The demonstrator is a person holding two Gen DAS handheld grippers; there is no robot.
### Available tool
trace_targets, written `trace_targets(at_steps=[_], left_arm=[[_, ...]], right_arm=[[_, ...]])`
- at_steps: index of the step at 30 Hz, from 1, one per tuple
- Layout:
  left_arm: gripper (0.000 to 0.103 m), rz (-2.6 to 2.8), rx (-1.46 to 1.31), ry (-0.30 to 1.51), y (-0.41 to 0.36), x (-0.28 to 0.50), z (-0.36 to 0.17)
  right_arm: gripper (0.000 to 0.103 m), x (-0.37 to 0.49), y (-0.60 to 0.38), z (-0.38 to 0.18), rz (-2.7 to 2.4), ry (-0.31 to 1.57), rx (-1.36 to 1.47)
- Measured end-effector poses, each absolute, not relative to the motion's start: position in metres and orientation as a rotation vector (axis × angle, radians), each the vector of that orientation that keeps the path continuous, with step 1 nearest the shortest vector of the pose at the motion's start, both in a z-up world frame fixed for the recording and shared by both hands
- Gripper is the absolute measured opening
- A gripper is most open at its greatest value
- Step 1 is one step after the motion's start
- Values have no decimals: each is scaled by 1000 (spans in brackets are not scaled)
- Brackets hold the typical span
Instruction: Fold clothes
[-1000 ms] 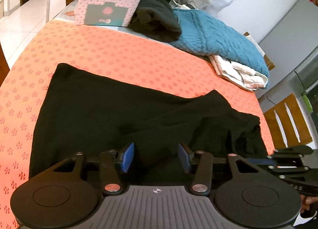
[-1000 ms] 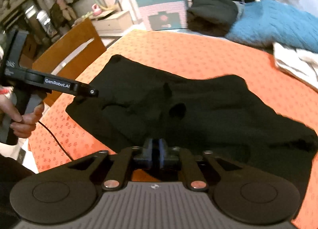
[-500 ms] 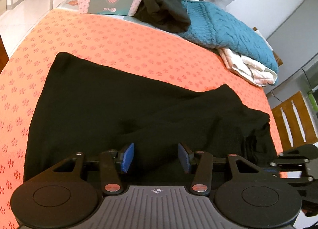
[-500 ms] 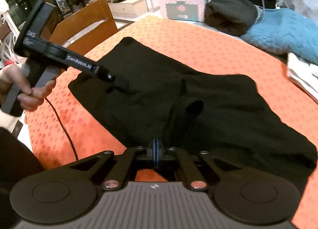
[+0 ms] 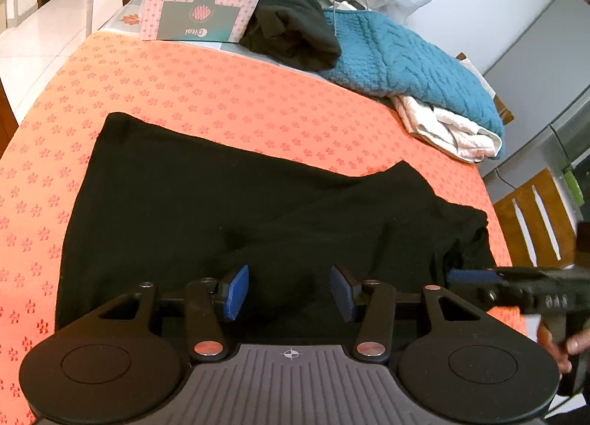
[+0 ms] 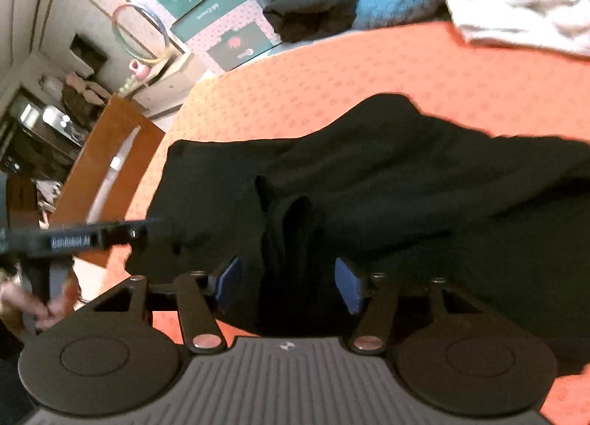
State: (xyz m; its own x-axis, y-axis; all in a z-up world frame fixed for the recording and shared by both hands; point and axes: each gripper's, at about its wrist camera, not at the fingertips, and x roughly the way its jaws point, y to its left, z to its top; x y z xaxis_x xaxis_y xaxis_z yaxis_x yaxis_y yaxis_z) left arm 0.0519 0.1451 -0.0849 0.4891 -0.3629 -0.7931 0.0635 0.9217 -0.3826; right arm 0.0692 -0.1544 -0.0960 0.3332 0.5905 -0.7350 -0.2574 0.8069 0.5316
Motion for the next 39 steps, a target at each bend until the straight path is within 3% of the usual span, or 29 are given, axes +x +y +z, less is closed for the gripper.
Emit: trace_targets(at_steps=[3, 4, 5, 7, 18, 28, 32, 34, 39], left_arm=[[53, -253, -328, 1034, 148, 49, -85], [53, -248, -330, 1034, 149, 48, -85], [53, -242, -334, 1034, 151, 47, -85], [53, -233, -342, 1033, 154, 44, -84], [54, -256, -276, 1038, 149, 37, -76], [58, -382, -134, 1022, 103, 47, -68], [57, -439, -50, 1005, 73, 53, -74], [50, -460, 8, 1000, 58, 55, -79], [44, -440, 92, 1051, 42, 64, -102]], right_arm=[[60, 77, -138, -105, 589, 1119, 349], [53, 78, -133, -108, 600, 1129, 347], [45, 80, -130, -110, 606, 1139, 348], [10, 81, -124, -113, 619, 1157, 342], [8, 60, -171, -81, 604, 1081, 427], [8, 51, -224, -114, 448, 1113, 502], [10, 52, -217, -120, 438, 1135, 400], [12, 53, -213, -123, 432, 1144, 348], [23, 38, -196, -89, 398, 1018, 115]])
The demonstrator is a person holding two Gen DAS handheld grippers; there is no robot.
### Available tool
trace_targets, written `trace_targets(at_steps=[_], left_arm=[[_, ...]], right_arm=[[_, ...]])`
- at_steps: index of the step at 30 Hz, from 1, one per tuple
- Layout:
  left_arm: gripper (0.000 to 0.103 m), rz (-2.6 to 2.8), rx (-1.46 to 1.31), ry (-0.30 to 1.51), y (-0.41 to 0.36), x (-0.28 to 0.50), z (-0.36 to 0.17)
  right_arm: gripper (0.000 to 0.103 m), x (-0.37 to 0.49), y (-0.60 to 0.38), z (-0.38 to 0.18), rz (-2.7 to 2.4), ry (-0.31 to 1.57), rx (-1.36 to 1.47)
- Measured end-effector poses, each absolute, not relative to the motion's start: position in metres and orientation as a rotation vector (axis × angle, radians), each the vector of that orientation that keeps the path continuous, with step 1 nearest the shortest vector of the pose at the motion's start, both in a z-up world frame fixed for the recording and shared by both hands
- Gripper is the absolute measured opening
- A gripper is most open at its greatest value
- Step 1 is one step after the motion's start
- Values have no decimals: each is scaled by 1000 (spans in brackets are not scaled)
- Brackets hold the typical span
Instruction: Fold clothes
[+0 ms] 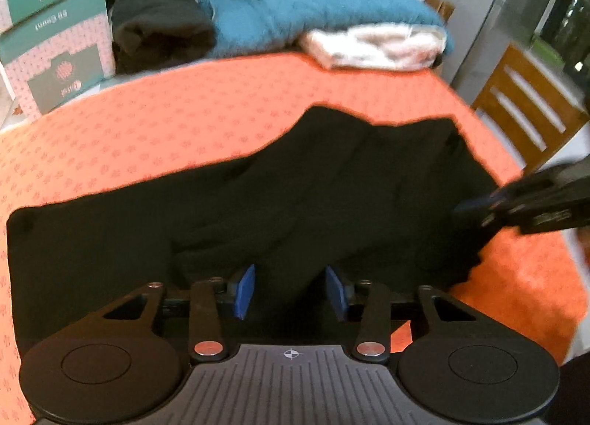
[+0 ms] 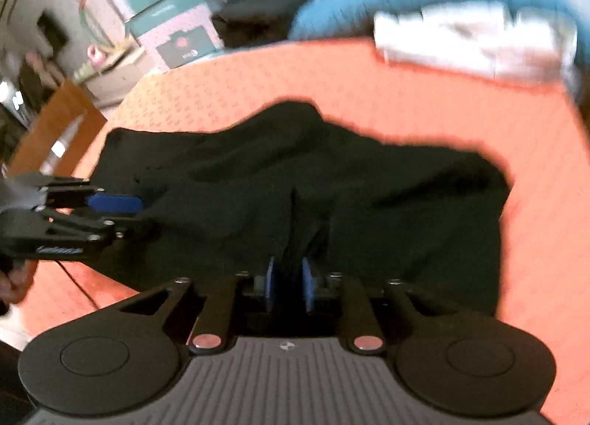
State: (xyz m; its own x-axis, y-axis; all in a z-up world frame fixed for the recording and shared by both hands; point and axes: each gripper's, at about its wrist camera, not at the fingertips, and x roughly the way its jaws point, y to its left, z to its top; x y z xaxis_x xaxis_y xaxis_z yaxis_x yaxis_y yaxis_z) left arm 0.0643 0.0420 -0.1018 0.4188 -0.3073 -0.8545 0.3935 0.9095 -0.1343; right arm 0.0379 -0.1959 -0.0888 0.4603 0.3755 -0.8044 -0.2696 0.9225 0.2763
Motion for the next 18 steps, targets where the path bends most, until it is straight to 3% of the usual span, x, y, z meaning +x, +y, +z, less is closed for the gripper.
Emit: trace_targets(at_steps=[4, 10, 18], left_arm=[[45, -418, 73, 1068, 42, 67, -112], [47, -401, 11, 1058, 51, 66, -108], [51, -318, -110, 1059, 102, 27, -86]], right_arm=[[25, 30, -176, -76, 442, 912, -21], [24, 43, -158, -123, 488, 1002, -63], [24, 46, -150, -83, 561, 963, -68]])
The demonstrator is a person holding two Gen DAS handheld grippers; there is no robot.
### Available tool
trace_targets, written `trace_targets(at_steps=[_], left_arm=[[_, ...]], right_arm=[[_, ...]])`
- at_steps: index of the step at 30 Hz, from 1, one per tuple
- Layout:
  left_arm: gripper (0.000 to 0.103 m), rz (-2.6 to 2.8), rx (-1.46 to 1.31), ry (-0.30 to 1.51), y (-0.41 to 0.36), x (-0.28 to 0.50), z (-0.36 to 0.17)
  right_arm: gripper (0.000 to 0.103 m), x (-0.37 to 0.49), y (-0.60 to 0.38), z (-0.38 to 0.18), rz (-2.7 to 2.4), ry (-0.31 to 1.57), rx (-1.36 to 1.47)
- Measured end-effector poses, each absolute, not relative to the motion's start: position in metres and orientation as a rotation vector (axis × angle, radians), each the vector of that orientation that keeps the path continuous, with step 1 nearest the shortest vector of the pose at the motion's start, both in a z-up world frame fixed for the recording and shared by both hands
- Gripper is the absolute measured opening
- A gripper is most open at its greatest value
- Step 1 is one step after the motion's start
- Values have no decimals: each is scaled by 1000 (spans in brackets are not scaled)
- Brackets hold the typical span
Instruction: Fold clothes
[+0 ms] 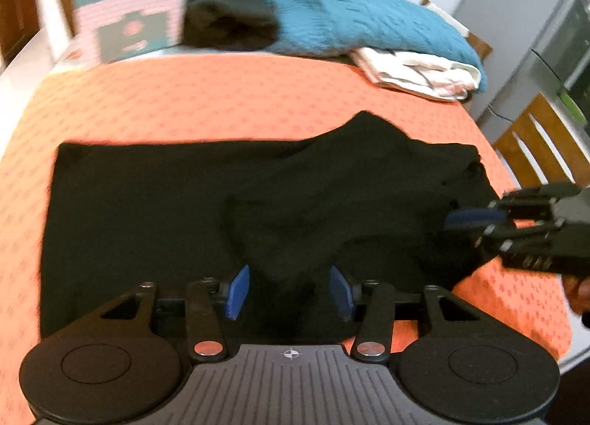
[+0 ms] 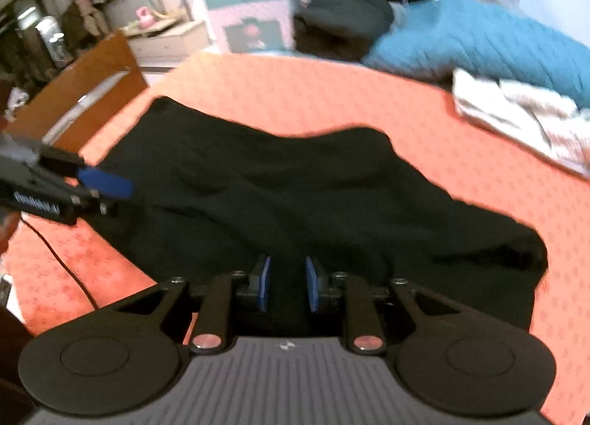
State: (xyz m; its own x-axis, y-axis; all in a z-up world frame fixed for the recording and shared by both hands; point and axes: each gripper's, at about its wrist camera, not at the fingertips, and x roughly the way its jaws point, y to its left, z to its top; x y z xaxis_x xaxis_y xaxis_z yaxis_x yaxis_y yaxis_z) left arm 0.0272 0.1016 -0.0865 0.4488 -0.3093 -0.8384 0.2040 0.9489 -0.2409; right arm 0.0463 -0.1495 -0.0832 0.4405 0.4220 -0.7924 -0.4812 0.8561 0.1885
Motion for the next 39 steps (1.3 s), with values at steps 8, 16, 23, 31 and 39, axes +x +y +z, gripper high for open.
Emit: trace_targets(at_steps=[8, 16, 23, 31, 39], left_arm=[[46, -322, -257, 1085, 107, 21, -101], [21, -320, -316, 1143, 108, 28, -118], [15, -327, -300, 1145, 109, 26, -120], [10, -326, -295, 1171, 108, 22, -126], [20, -306, -370, 1152, 123, 11, -123]], right_arm=[[24, 90, -93, -62, 751, 998, -70], [40, 141, -30, -82, 863, 1101, -129], [31, 148, 6, -105, 914, 1156, -208], [10, 145, 3, -91, 846, 1080, -171], [33, 143, 0, -90, 823, 1038, -137]])
